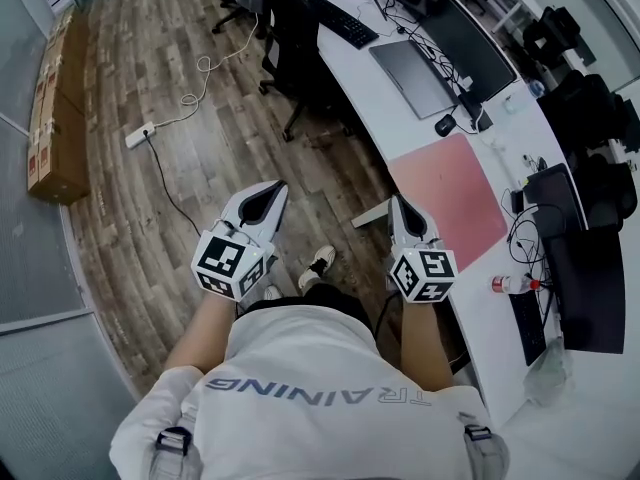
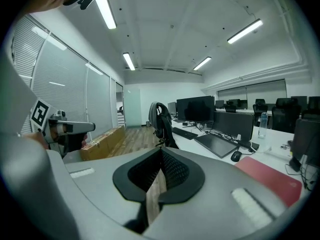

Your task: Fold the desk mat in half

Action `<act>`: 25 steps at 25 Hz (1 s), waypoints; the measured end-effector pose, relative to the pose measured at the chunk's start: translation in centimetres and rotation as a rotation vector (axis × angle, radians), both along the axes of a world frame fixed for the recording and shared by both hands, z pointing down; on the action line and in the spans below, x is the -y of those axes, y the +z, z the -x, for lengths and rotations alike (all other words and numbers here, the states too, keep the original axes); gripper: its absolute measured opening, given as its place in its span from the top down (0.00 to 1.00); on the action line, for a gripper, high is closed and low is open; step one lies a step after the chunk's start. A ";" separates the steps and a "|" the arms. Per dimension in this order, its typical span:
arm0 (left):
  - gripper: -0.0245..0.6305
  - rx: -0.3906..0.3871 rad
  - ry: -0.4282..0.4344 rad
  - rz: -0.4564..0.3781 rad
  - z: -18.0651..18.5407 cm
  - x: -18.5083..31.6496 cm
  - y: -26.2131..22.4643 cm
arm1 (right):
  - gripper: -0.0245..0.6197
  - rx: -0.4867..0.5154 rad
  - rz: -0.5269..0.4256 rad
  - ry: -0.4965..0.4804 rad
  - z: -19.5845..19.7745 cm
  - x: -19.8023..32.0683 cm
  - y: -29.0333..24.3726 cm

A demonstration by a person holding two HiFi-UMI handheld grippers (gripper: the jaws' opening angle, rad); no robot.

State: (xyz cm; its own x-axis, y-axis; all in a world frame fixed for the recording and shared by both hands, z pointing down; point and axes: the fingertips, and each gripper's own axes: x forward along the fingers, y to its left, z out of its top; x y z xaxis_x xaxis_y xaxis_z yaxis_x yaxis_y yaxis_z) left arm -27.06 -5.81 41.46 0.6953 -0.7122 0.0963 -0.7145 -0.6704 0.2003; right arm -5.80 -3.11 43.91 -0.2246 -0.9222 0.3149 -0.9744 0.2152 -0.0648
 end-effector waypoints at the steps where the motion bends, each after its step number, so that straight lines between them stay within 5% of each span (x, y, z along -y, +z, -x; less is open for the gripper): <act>1: 0.96 0.000 0.002 0.000 -0.5 0.9 -0.1 | 0.94 0.004 -0.003 0.004 -0.5 0.8 0.0; 13: 0.96 0.020 0.075 0.003 -12.0 12.2 -1.8 | 0.94 0.021 -0.058 0.098 -12.3 10.9 -2.1; 25: 0.96 0.068 0.278 0.033 -26.9 20.0 -0.7 | 0.94 0.089 -0.032 0.313 -25.6 13.6 0.2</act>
State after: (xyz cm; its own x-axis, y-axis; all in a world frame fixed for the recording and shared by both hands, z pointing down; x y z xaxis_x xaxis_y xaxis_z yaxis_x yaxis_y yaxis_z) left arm -0.18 -25.79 40.74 0.8548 -0.4905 0.1696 -0.5164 -0.8364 0.1835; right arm 19.77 -16.67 44.06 0.0461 -0.9598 0.2768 -0.9843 -0.0908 -0.1512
